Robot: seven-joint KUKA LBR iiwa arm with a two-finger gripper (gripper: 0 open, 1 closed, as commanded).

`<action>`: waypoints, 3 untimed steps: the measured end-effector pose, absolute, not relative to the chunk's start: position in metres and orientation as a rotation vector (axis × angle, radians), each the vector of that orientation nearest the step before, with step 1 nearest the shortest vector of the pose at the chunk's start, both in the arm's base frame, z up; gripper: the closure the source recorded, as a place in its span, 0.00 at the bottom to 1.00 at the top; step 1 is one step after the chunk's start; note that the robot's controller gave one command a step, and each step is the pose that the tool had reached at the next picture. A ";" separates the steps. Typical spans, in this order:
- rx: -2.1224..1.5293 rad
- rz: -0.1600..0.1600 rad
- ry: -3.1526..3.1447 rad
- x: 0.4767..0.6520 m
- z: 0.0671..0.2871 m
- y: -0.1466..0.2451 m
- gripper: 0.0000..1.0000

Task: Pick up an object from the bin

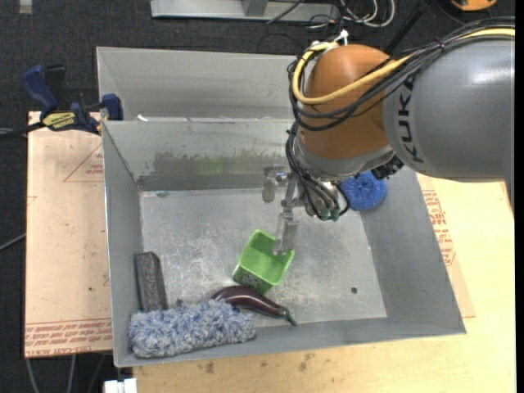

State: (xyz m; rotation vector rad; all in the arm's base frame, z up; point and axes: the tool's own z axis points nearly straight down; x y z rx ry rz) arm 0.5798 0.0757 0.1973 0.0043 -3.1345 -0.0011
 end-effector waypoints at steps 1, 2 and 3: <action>0.002 -0.002 -3.143 0.581 0.202 0.075 0.00; 0.090 -0.002 -3.147 0.559 0.158 0.075 0.00; 0.321 -0.002 -3.130 0.565 0.103 0.078 0.00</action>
Offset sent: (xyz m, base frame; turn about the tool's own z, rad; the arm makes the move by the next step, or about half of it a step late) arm -0.0446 -0.0014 -0.0857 -0.1108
